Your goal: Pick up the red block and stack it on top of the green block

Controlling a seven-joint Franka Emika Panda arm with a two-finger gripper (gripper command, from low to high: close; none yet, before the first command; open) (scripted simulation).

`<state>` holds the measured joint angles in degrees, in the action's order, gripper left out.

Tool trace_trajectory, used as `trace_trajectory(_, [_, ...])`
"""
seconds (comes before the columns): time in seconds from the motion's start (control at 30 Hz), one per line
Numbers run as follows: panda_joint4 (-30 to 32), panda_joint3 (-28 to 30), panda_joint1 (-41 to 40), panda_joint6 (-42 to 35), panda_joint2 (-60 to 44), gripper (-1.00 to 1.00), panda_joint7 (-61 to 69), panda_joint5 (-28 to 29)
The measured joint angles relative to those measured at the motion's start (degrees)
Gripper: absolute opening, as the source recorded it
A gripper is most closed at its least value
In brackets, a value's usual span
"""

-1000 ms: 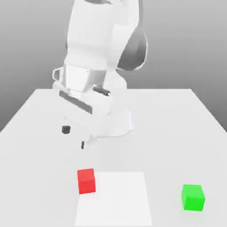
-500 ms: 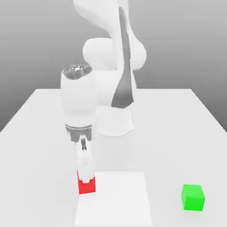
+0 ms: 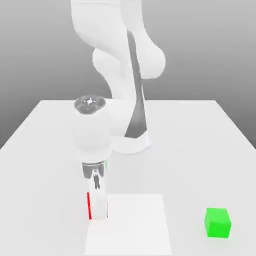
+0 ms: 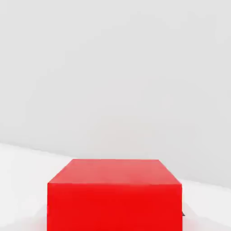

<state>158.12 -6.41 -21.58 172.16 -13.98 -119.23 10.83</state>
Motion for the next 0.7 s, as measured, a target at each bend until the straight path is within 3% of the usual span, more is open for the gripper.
trace_trajectory(0.53, [1.8,-5.9,-3.1,-12.0,13.9,-1.00,7.3,-11.1])
trace_trajectory(0.7, [-1.3,-13.8,-7.3,-14.4,13.3,-1.00,1.5,-11.6])
